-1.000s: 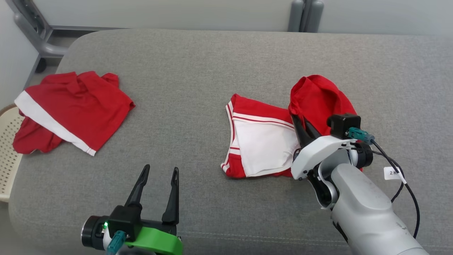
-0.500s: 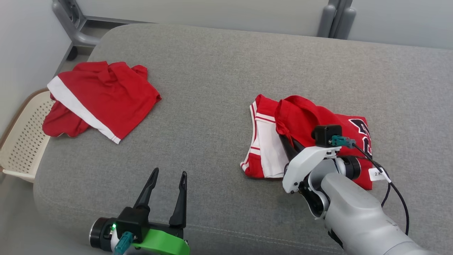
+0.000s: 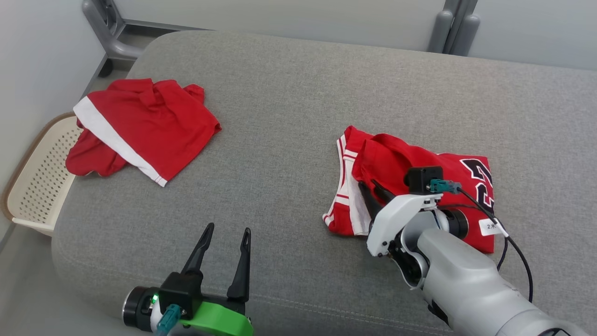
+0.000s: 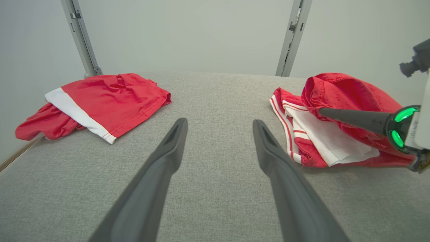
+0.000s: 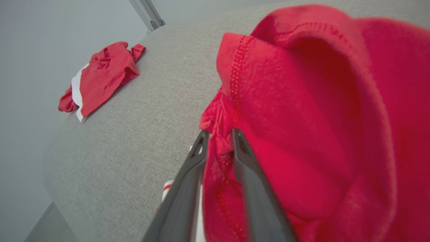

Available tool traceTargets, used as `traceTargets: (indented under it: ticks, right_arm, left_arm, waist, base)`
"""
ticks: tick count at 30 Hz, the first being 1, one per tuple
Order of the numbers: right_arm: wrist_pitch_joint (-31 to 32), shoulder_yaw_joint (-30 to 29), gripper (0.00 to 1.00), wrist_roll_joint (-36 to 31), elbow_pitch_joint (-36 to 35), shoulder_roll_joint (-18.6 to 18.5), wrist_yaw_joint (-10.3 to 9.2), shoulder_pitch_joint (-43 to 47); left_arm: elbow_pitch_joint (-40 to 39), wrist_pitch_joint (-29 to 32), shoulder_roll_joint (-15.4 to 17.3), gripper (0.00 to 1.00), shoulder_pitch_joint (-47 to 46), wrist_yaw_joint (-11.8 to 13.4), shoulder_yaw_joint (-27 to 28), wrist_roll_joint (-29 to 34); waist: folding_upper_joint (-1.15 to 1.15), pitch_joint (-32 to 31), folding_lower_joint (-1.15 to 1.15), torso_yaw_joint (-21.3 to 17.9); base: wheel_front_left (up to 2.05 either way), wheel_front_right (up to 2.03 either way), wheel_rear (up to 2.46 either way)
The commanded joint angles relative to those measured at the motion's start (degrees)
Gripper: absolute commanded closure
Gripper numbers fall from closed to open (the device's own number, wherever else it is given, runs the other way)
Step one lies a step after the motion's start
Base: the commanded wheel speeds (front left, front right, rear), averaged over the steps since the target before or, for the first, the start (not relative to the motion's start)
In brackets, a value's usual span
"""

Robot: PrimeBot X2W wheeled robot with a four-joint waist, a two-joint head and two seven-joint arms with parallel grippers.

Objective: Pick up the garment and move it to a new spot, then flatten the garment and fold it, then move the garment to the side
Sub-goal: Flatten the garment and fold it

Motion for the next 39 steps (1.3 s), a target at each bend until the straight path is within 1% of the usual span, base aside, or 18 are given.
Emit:
traceTargets:
  ticks: [1,4,7,10,15,16,20,25,29,33,39]
  right_arm:
    - [-0.40,0.99,0.00,1.37,-1.08,-0.06,-0.05,-1.00]
    - [-0.38,2.06,0.00,2.34,-4.30,-0.07,-0.05,-1.71]
    - [-0.40,0.37,0.00,0.26,-7.71,-0.15,-0.05,-2.22]
    - [-0.41,-3.32,0.00,-4.12,-10.58,-0.16,-0.05,-1.53]
    - [-0.38,-11.96,0.00,-14.94,-14.33,-0.11,-0.05,1.81]
    - [-0.38,-11.96,0.00,-14.94,-14.33,-0.11,-0.05,1.81]
    - [-0.38,-18.18,0.00,-22.33,-18.68,-0.07,-0.05,6.20]
    - [-0.38,-24.87,0.00,-26.76,-26.99,-0.06,-0.05,13.46]
    - [-0.38,-28.89,0.00,-30.35,-33.05,-0.06,-0.05,19.14]
    - [-0.38,-30.76,0.00,-33.91,-37.57,-0.05,-0.05,24.21]
    - [-0.39,-32.59,0.00,-37.48,-42.31,-0.09,-0.05,32.20]
  left_arm:
    - [0.12,-0.14,0.04,0.00,-0.49,0.19,0.33,-0.06]
    - [0.08,-0.14,0.04,0.00,0.24,0.60,1.17,0.20]
    - [-0.67,-0.15,0.04,0.00,0.61,0.98,1.91,0.25]
    - [-1.27,-0.14,0.04,0.00,0.66,1.45,2.68,-0.82]
    - [-2.08,-0.14,0.04,0.00,0.53,2.61,3.77,-3.34]
    - [-2.08,-0.14,0.04,0.00,0.53,2.61,3.77,-3.34]
    - [-2.63,-0.14,0.04,0.00,0.30,3.59,4.91,-5.06]
    - [-2.80,-0.14,0.04,0.00,-0.14,3.99,5.58,-5.81]
    - [-2.96,-0.15,0.05,0.00,0.14,4.27,6.39,-6.20]
    - [-3.19,-0.14,0.05,0.00,0.97,4.57,6.97,-6.28]
    - [-3.85,-0.14,0.05,0.00,3.04,4.63,7.79,-6.04]
  waist:
    - [0.00,-0.07,0.00,-0.28]
    - [0.00,-0.39,0.00,-1.46]
    - [0.00,-0.70,0.00,-3.39]
    - [0.00,-0.98,0.00,-5.93]
    - [0.00,-1.30,0.00,-10.53]
    - [0.00,-1.30,0.00,-10.53]
    - [0.00,-1.38,0.00,-13.92]
    - [0.00,-1.61,0.00,-17.11]
    - [0.00,-1.65,0.00,-19.35]
    - [0.00,-1.99,0.00,-20.89]
    - [0.00,-3.55,0.00,-21.99]
  base:
    - [0.00,0.00,0.00]
    - [0.00,0.00,0.00]
    - [0.00,0.00,0.00]
    - [0.00,0.00,0.00]
    - [0.00,0.00,0.00]
    - [0.00,0.00,0.00]
    - [0.00,0.00,0.00]
    - [0.00,0.00,0.00]
    - [0.00,0.00,0.00]
    - [0.00,0.00,0.00]
    - [0.00,0.00,0.00]
